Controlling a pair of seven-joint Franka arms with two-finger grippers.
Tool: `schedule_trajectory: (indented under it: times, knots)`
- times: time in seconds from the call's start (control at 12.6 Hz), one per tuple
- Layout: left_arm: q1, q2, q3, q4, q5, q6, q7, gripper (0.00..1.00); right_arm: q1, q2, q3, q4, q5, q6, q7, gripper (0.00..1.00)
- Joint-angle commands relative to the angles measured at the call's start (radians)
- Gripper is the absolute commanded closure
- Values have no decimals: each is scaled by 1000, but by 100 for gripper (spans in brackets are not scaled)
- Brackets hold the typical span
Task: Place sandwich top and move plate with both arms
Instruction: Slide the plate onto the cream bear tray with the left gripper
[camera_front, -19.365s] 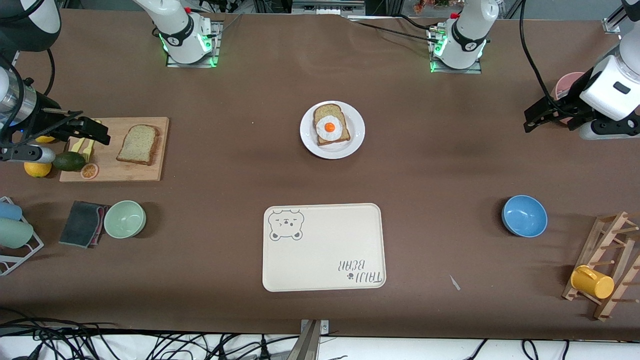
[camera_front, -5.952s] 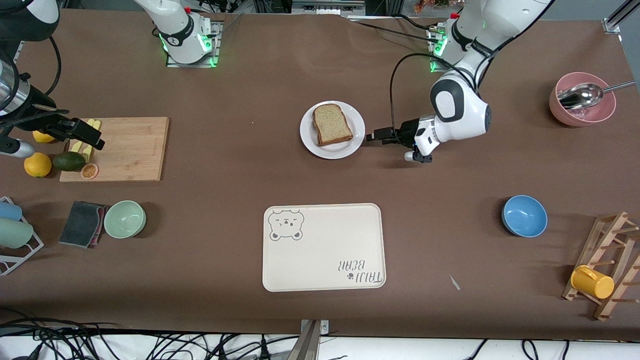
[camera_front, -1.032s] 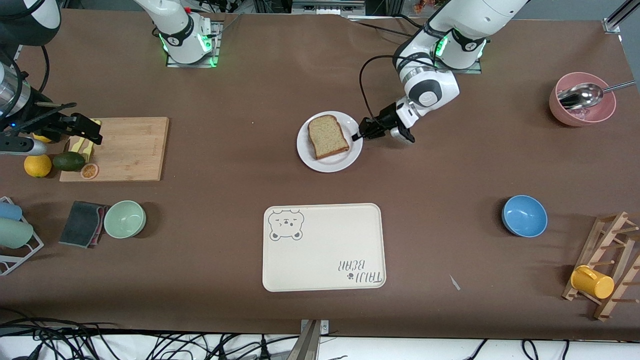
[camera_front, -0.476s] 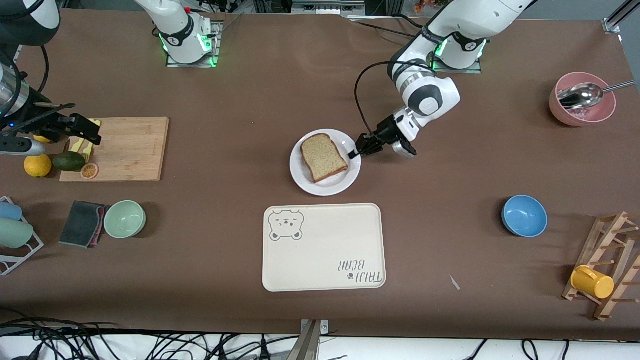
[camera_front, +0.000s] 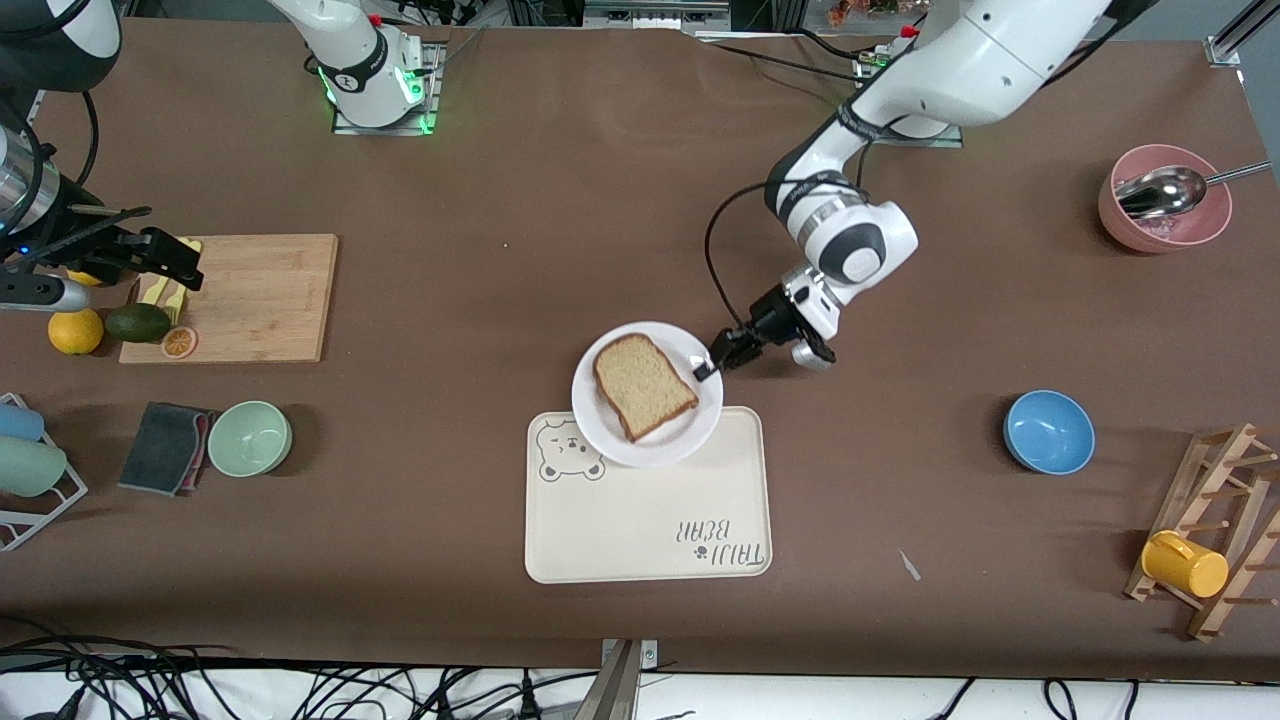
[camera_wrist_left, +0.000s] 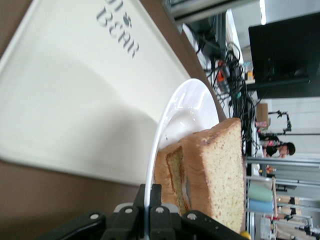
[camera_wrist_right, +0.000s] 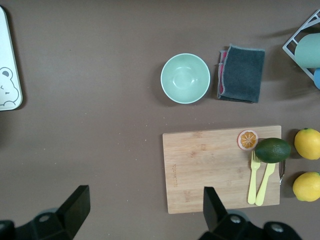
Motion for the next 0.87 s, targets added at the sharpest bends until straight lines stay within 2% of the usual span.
schedule_trajectory:
  times: [0.0, 0.32, 0.48, 0.63, 0.79]
  knots:
    - [-15, 132, 23, 206, 13, 40, 12, 100, -4, -3, 6, 6, -14, 1, 12, 0]
    - [-15, 252, 54, 379, 78, 51, 12, 100, -4, -3, 7, 8, -14, 1, 12, 0]
    - [-31, 274, 68, 380, 81, 51, 12, 100, -4, -3, 7, 8, -14, 3, 14, 0]
    - [-77, 285, 110, 380, 76, 51, 10, 100, -4, -3, 7, 8, -12, 3, 12, 0]
    - [-79, 291, 114, 379, 76, 51, 10, 100, -4, -3, 7, 9, -12, 4, 14, 0]
